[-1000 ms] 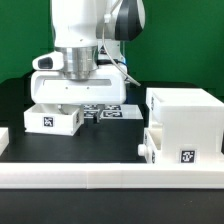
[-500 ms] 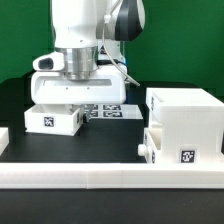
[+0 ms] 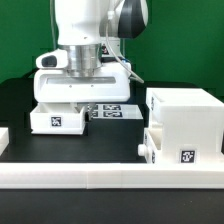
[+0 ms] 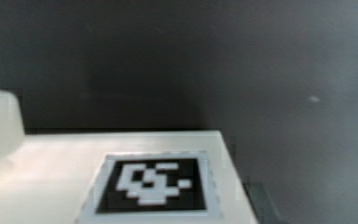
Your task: Assemble drawer
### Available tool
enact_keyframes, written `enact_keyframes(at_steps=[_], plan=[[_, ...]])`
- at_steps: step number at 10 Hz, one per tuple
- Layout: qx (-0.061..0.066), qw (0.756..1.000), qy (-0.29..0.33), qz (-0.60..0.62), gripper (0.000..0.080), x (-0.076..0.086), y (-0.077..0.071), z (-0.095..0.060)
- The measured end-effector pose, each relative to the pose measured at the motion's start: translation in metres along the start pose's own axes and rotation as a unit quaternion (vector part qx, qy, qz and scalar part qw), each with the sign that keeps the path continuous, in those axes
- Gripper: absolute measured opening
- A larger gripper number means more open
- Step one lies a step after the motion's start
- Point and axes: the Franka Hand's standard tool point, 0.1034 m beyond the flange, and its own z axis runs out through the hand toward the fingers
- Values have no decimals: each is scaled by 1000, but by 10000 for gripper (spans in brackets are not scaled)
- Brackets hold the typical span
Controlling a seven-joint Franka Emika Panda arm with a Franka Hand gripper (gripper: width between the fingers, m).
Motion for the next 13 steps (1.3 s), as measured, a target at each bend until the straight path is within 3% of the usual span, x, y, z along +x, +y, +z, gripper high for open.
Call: enact_keyframes(at_steps=[2,4,5,9,13], plan=[[4,1000,3,-31,41,22,-25,-14],[8,997,1,-72,41,40,-38,-31],[9,995,5,-100,41,48,-40,-37],[9,988,2,-151,41,44,-40,-33],[2,939,0,-344,41,63,-42,-42]])
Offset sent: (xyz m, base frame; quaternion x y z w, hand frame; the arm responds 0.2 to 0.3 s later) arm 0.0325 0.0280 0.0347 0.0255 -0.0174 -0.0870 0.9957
